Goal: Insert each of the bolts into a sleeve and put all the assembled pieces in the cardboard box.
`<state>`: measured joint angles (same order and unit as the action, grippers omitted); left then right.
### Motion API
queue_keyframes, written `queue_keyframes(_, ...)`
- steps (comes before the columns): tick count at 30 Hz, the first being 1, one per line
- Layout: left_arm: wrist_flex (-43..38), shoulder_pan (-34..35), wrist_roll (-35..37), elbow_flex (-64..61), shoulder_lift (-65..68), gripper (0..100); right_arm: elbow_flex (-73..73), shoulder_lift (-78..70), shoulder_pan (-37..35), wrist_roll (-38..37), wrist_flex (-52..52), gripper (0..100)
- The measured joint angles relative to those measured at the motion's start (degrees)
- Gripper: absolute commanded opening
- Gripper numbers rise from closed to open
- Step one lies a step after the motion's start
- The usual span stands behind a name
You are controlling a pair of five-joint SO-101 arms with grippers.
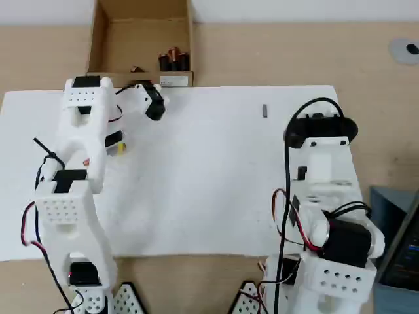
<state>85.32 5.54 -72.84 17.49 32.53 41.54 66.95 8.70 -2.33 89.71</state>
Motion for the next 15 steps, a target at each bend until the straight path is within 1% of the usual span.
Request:
queue_keyframes(4,6.6,-1.1,4.7,9.2,0.4,1,0.0,0.0,0.0,0.0,0.0,0.9)
queue_keyframes(7,11.2,-3.2,10.3,16.1,0.4,1,0.0,0.0,0.0,0.0,0.0,0.9)
queue_keyframes(11,14.0,-6.2,23.1,21.9,0.4,1,0.0,0.0,-0.2,0.0,0.0,0.9)
queue_keyframes(15,14.3,-7.5,37.7,23.2,0.3,1,0.0,0.0,-0.2,0.0,0.6,0.9)
